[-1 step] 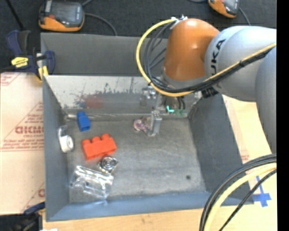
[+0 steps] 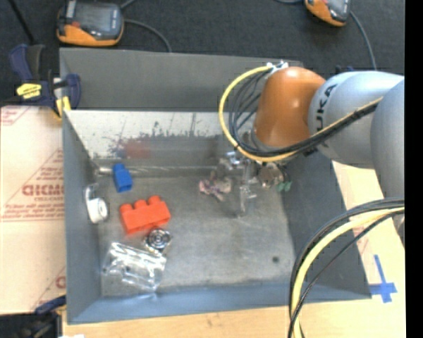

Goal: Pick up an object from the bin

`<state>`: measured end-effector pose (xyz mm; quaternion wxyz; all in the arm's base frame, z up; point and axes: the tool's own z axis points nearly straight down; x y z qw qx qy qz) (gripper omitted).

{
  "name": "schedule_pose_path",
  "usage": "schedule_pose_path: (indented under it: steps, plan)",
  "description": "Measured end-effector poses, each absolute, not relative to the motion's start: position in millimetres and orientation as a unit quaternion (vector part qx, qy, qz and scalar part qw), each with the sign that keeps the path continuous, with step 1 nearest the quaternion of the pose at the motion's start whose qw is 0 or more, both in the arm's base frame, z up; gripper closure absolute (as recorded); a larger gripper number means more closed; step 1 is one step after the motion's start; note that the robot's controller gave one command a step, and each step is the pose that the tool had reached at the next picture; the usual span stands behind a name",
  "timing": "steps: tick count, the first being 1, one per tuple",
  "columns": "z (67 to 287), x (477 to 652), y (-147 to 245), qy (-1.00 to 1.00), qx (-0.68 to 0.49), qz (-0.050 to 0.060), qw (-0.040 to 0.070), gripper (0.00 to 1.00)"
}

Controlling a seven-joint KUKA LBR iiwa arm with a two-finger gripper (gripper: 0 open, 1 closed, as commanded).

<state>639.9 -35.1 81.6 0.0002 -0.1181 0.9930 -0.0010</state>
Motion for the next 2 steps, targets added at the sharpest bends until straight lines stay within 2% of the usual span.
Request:
schedule_pose_path:
  steps: [1, 2]
  plan:
    - [85, 641.7, -33, 0.993, -0.118, 0.000, 0.003, 1.00]
    - [209, 636.7, -14, 0.993, -0.118, -0.001, 0.007, 1.00]
